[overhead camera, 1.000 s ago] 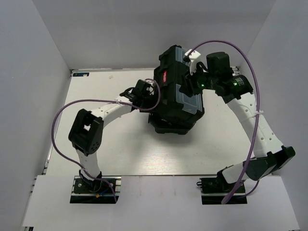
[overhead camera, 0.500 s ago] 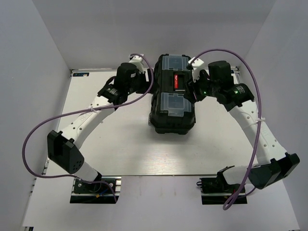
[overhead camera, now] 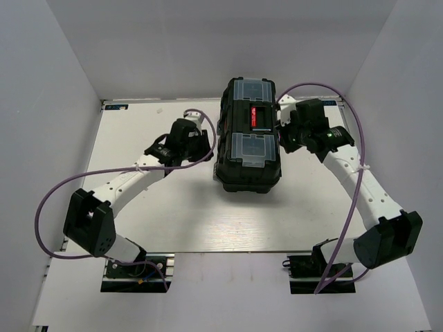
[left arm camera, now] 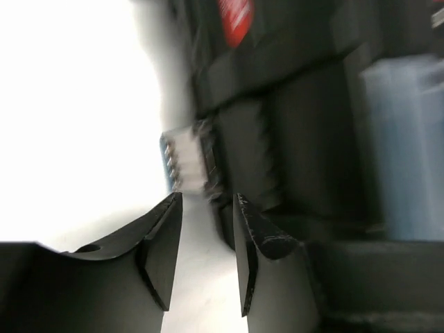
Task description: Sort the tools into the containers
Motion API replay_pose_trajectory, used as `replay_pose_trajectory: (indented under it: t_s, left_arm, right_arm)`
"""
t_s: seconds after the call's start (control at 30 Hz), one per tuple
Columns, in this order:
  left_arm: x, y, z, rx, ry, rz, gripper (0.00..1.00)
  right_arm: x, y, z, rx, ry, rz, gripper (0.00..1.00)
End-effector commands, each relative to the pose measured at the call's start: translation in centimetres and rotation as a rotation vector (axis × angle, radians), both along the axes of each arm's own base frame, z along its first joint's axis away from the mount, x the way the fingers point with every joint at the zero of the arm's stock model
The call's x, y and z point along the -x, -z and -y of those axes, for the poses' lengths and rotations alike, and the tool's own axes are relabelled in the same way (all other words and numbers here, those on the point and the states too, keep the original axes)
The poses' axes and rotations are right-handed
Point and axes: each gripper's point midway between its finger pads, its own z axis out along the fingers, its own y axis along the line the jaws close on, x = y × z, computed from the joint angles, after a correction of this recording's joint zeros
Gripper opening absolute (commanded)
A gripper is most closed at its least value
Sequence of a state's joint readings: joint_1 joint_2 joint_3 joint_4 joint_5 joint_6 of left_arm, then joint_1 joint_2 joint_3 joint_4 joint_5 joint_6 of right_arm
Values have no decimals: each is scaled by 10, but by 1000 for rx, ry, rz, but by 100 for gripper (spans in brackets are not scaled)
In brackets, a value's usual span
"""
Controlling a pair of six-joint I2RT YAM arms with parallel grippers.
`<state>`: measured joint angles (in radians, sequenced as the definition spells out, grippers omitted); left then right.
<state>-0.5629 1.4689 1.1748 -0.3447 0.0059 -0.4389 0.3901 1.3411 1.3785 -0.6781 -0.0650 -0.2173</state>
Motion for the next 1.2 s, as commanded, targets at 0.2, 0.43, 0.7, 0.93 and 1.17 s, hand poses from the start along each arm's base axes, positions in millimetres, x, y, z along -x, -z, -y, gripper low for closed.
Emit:
replay_pose_trajectory:
  t_s: [0.2,0.43,0.7,0.93,1.17]
  left_arm:
    - [8,37,21,45,68,-63,41]
    - [24,55,32,86,141,-117,38]
    - [23,65,-2,-13,22,-145,41]
    - [32,15,-55,-97,-144,-25,89]
    - [60,-33,-81,-156,-76,114,100]
  right_arm:
    - [-18,8,53,97,232,78,0]
    - [-14,12,64,85,267,67,0]
    - [-16,10,78,85,320,59,0]
    - [2,25,105,124,408,32,73]
    - [30,21,106,64,400,112,91]
